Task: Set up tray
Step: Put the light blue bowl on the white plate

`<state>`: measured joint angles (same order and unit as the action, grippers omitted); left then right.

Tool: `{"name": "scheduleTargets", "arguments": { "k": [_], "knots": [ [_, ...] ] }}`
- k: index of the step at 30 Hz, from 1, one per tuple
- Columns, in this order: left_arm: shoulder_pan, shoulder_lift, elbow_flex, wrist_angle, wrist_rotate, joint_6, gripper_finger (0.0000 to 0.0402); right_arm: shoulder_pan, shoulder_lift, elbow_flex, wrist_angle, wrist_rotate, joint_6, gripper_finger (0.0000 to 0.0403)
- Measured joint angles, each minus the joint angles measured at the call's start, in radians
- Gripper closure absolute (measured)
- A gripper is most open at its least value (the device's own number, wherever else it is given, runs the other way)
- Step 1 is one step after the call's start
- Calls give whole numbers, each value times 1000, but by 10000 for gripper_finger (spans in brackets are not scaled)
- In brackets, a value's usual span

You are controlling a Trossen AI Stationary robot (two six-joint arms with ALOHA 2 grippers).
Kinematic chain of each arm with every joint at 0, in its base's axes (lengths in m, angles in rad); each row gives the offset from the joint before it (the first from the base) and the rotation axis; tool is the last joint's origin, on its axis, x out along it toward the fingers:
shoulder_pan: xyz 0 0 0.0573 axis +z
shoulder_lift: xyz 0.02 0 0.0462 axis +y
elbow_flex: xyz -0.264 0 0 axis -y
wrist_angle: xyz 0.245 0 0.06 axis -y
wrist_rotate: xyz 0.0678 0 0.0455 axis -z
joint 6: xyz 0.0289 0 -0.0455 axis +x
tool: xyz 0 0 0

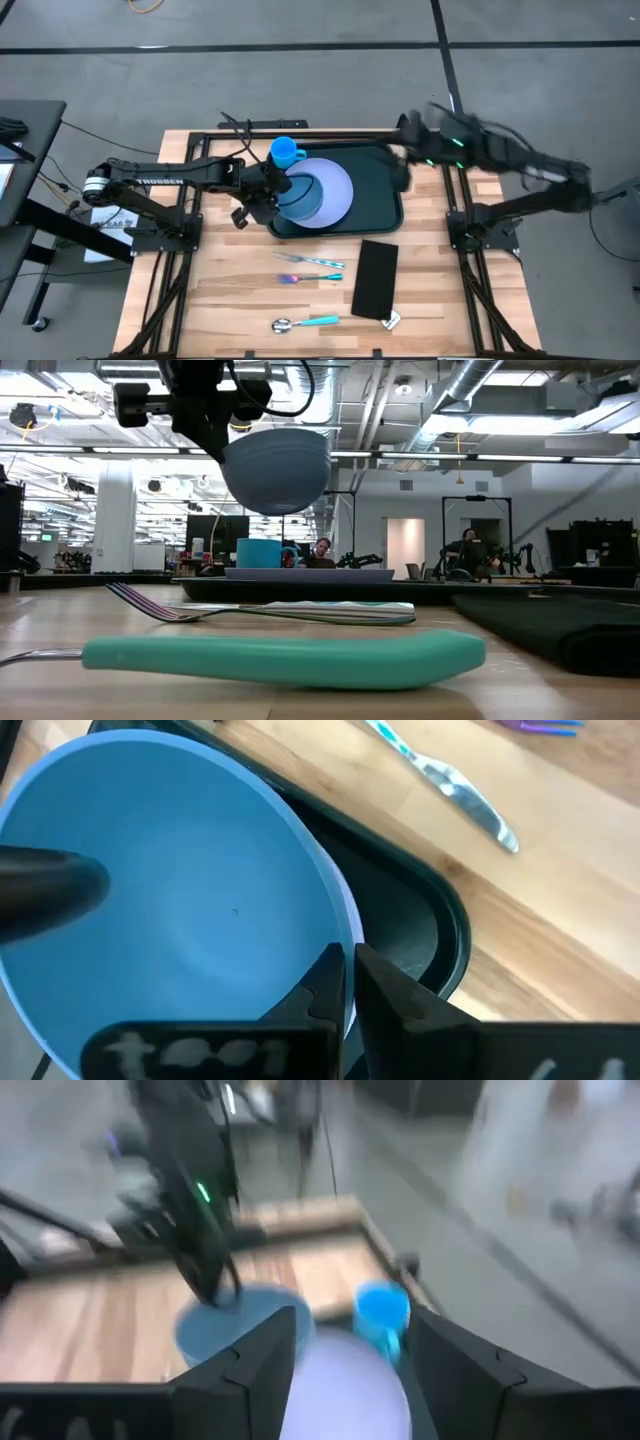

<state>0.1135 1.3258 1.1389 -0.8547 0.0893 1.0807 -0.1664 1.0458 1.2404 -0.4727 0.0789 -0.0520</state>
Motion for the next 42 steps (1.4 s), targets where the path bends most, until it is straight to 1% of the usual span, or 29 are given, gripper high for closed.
{"name": "scheduleTargets", "arguments": {
  "k": [2,3,5,8,11,12,15,17,20,23,26,28,30,36,42],
  "knots": [
    [1,0,0,2,-7,16,401,20,-150,-223,237,-24,0,218],
    [4,0,0,7,-11,21,401,35,-207,-326,353,-59,0,218],
    [9,0,0,22,-14,30,401,67,-280,-492,522,-119,-6,216],
    [31,0,0,41,-12,31,401,102,-301,-675,643,-121,-6,214],
    [60,2,0,53,1,31,401,115,-292,-770,753,-96,-10,213],
    [70,3,0,54,3,31,401,119,-291,-781,777,-96,-26,214],
    [89,6,0,56,3,38,401,129,-287,-789,742,-103,-60,217],
    [91,19,0,58,-4,52,401,133,-280,-788,751,-101,-61,219],
    [91,69,20,52,-27,75,401,133,-265,-788,745,-100,-60,220],
    [91,157,84,13,-30,80,401,133,-239,-787,752,-100,-55,220],
    [94,242,190,-55,-24,85,401,126,-225,-789,761,-99,-60,218],
    [102,284,251,-127,-24,81,401,124,-224,-788,758,-98,-60,218],
    [115,312,286,-138,-8,74,401,124,-223,-788,757,-96,-61,219],
    [131,347,281,-119,2,76,401,127,-223,-788,736,-97,-60,222],
    [138,347,255,-87,5,80,401,127,-223,-788,735,-97,-53,220]
  ]
}}
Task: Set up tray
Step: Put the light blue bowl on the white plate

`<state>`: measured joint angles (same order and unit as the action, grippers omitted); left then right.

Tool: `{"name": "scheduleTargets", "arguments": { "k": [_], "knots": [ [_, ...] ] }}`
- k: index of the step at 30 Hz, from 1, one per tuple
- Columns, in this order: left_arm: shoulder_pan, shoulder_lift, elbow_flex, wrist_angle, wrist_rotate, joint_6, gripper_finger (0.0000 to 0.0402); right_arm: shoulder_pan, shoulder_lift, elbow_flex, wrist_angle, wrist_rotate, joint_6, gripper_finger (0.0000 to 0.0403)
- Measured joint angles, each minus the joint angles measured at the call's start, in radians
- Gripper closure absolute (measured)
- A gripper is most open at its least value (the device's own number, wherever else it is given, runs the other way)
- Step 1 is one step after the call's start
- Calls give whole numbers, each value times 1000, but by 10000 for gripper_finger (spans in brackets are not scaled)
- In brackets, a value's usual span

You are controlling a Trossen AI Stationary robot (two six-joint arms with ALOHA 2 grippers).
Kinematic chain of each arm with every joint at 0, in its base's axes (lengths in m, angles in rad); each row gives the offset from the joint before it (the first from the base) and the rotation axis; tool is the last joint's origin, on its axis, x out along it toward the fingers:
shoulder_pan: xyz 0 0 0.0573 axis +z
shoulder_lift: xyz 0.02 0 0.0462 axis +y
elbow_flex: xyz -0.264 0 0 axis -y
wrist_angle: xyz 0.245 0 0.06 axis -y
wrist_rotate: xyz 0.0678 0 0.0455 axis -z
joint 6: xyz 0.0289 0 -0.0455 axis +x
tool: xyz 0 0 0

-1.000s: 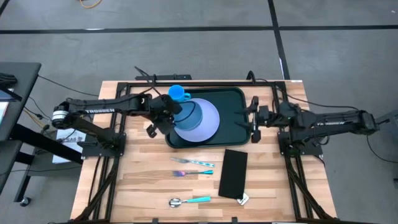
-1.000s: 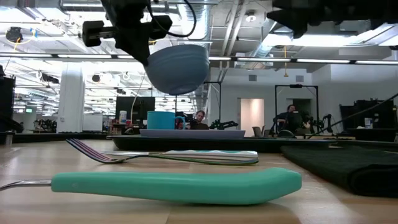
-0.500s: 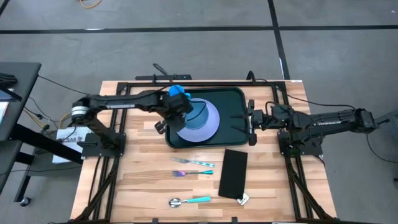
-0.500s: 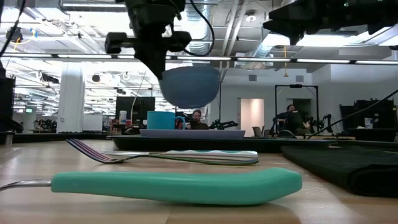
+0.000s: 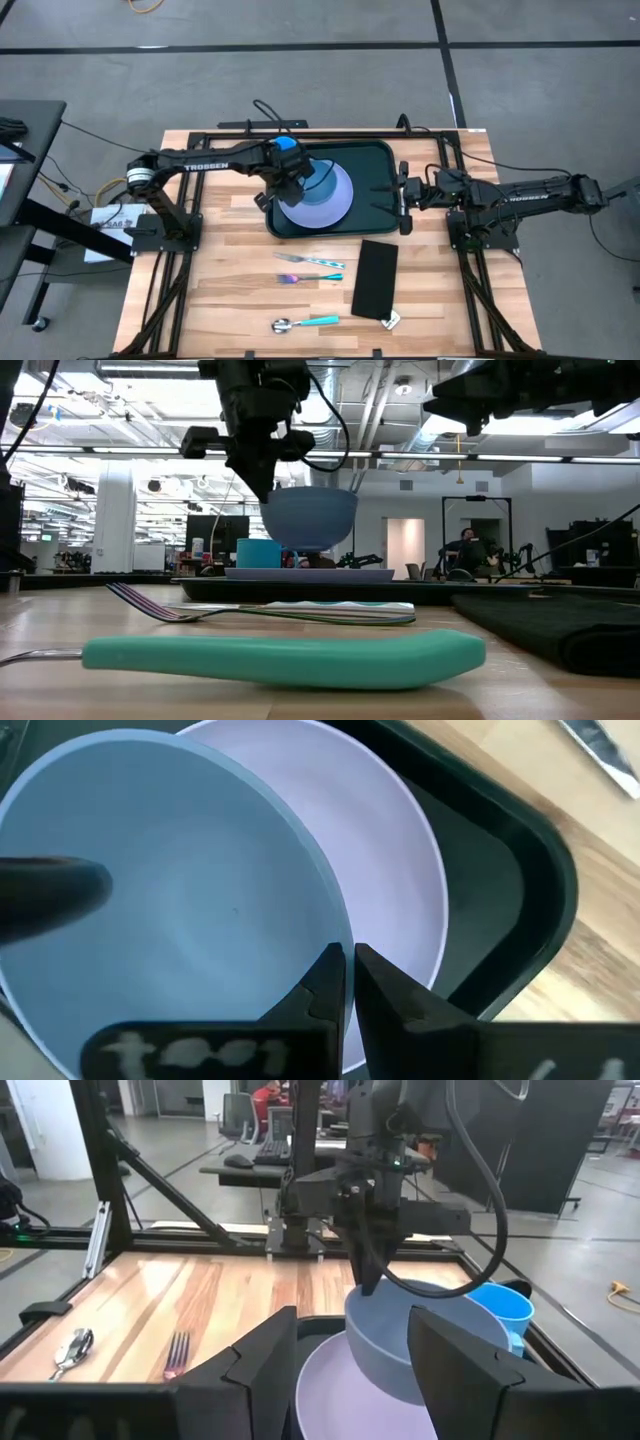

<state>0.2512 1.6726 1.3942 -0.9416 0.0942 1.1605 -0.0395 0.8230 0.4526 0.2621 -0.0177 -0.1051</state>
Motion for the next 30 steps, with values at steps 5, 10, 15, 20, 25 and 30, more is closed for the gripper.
{"name": "scheduleTargets", "arguments": {
  "k": [5,10,15,20,25,30],
  "knots": [
    [-1,-1,-45,48,7,-9,401,0,0,0,0,0,10,223],
    [0,0,-84,88,8,-19,401,0,0,0,0,0,11,220],
    [-1,-1,-112,136,22,-18,401,0,0,0,0,0,11,221],
    [0,-1,-139,146,22,-11,401,0,0,0,0,0,11,222],
    [0,-1,-139,164,8,-6,401,0,0,0,0,0,11,220],
    [0,-1,-139,184,-6,4,401,0,0,0,0,0,11,223]
  ]
}}
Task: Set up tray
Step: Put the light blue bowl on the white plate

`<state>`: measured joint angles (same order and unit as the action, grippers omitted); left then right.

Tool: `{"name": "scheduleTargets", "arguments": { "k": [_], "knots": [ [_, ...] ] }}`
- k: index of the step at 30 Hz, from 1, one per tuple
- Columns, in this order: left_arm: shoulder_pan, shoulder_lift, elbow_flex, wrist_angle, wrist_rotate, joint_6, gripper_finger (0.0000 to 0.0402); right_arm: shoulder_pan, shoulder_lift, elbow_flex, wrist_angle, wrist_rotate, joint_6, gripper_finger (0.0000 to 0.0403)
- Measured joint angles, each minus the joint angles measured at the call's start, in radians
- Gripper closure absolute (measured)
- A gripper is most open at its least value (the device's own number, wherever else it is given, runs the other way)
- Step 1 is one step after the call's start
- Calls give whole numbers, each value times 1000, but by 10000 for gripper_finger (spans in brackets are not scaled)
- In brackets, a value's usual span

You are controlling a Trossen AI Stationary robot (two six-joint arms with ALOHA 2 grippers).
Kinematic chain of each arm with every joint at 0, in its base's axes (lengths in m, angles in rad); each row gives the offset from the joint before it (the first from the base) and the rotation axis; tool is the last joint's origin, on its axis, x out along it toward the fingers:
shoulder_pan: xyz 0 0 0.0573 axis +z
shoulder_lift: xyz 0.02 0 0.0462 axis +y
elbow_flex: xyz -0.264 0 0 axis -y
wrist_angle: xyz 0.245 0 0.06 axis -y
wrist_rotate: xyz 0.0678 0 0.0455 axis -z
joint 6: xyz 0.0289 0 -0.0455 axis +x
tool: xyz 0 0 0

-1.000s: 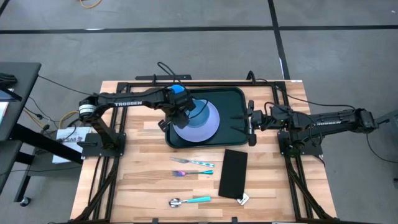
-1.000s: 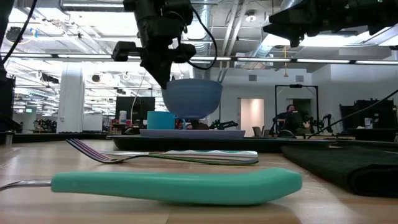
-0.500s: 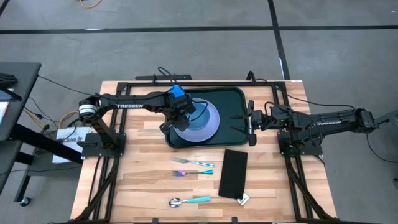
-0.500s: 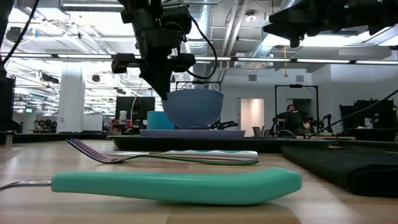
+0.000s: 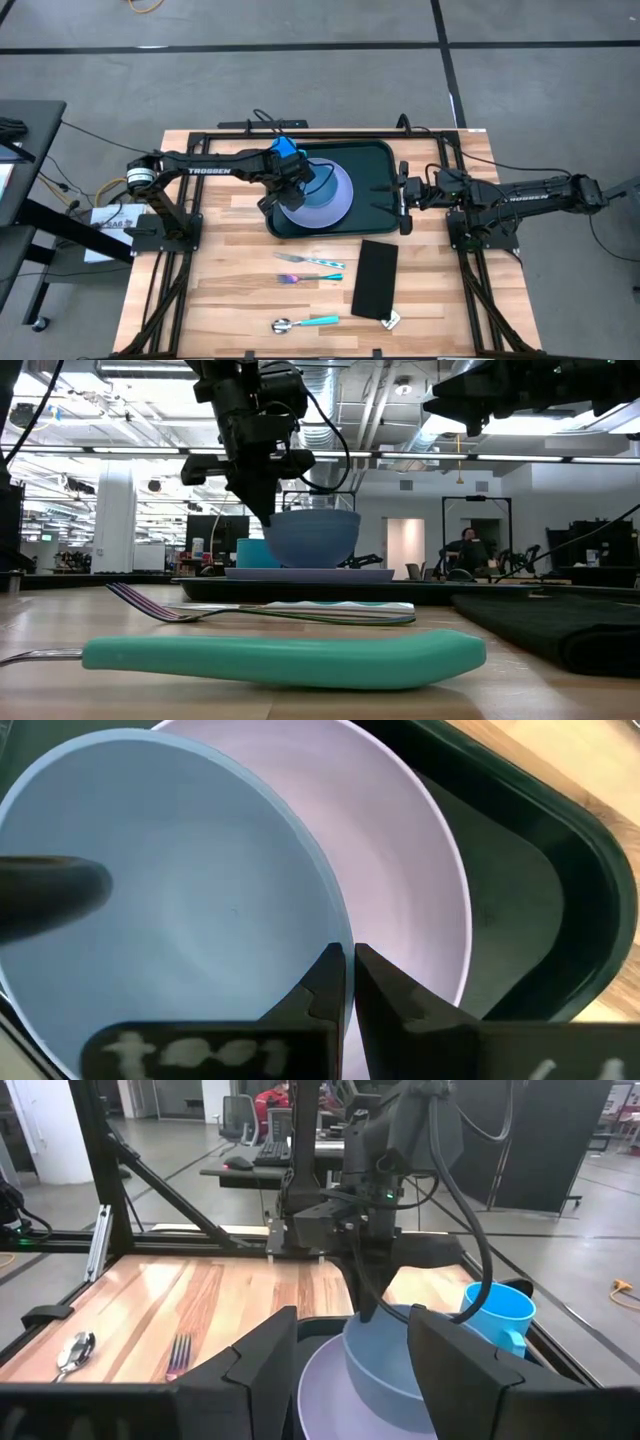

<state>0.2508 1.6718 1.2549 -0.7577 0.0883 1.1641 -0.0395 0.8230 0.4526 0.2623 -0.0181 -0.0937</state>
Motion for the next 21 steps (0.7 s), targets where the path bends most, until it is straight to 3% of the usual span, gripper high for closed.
{"name": "scheduleTargets", "arguments": {
  "k": [21],
  "knots": [
    [0,0,-3,0,10,-35,401,0,0,0,-16,0,8,220]
  ]
}}
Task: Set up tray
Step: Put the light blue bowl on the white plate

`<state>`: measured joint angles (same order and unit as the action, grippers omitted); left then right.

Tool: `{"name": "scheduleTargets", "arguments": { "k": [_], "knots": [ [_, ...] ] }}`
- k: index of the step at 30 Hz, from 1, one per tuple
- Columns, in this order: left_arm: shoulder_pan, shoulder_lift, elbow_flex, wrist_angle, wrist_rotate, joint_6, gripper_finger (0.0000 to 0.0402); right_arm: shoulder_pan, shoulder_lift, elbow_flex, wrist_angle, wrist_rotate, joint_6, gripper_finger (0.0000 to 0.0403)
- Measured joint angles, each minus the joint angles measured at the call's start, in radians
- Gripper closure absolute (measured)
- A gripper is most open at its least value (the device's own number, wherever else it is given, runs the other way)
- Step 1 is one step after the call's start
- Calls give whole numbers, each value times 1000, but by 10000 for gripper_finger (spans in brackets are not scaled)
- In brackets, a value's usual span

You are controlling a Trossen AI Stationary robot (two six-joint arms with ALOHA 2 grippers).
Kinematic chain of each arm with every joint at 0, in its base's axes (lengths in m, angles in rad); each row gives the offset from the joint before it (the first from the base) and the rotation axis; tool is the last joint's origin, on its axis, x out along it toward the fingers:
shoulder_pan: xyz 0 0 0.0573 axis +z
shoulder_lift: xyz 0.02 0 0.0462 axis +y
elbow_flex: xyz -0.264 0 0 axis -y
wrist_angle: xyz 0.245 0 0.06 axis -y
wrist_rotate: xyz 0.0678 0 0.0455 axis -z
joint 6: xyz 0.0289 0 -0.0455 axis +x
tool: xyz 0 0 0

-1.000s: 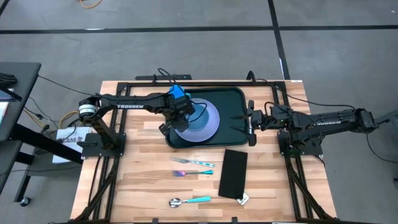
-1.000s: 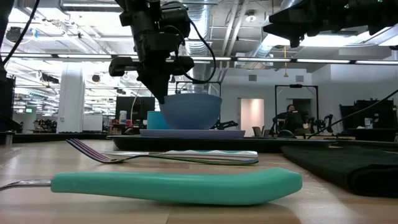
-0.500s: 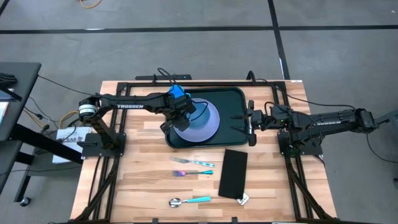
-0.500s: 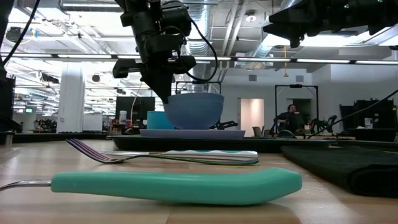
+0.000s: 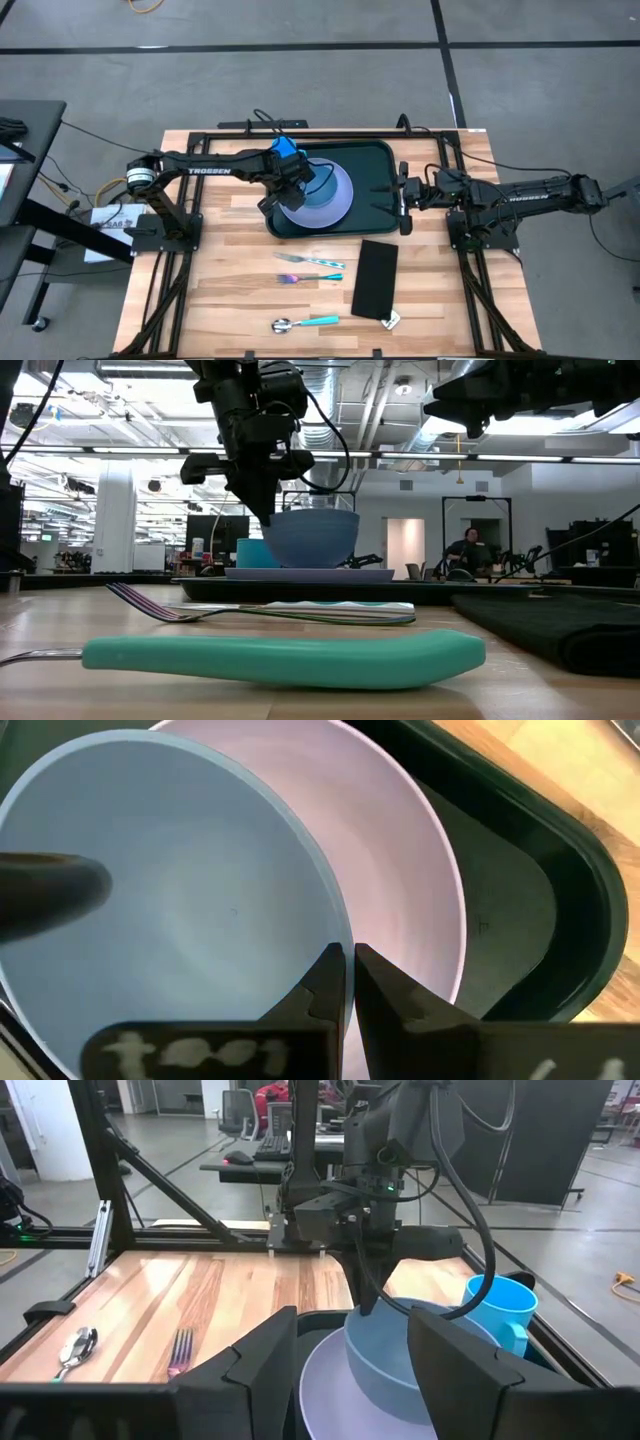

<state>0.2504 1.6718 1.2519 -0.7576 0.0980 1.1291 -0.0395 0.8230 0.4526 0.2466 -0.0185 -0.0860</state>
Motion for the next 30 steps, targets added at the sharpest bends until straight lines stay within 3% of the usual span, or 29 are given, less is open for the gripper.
{"name": "scheduleTargets", "arguments": {
  "k": [7,30],
  "knots": [
    [4,-1,-86,72,-5,7,401,0,0,0,-11,0,7,223],
    [4,-1,-87,94,-7,5,401,-2,0,0,-10,0,8,220]
  ]
}}
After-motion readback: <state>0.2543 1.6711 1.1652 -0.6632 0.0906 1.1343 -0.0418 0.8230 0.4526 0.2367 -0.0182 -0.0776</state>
